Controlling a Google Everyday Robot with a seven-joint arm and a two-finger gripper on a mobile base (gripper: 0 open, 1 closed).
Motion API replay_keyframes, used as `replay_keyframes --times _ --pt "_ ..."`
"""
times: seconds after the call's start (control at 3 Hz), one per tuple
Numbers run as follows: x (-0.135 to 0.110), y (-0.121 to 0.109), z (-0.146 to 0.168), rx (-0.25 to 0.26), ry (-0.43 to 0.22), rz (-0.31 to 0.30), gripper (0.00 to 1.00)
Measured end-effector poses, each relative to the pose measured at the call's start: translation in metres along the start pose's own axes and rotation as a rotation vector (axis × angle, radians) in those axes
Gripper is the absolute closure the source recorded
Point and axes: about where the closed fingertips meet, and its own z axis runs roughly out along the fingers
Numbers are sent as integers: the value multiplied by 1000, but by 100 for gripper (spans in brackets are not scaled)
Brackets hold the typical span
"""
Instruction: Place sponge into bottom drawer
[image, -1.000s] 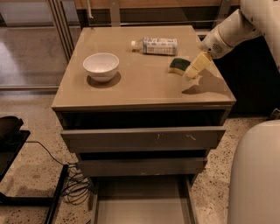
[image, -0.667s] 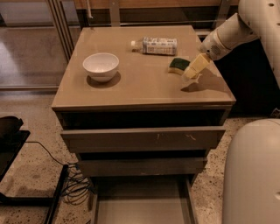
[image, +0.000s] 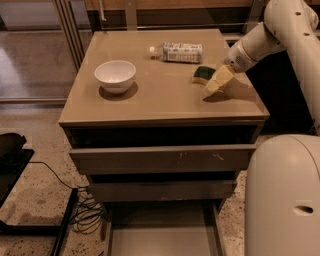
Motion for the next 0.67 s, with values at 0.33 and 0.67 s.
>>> replay_keyframes --times 0.33,0.67 --pt "0 0 0 0 0 0 19" --pt "0 0 0 0 0 0 42"
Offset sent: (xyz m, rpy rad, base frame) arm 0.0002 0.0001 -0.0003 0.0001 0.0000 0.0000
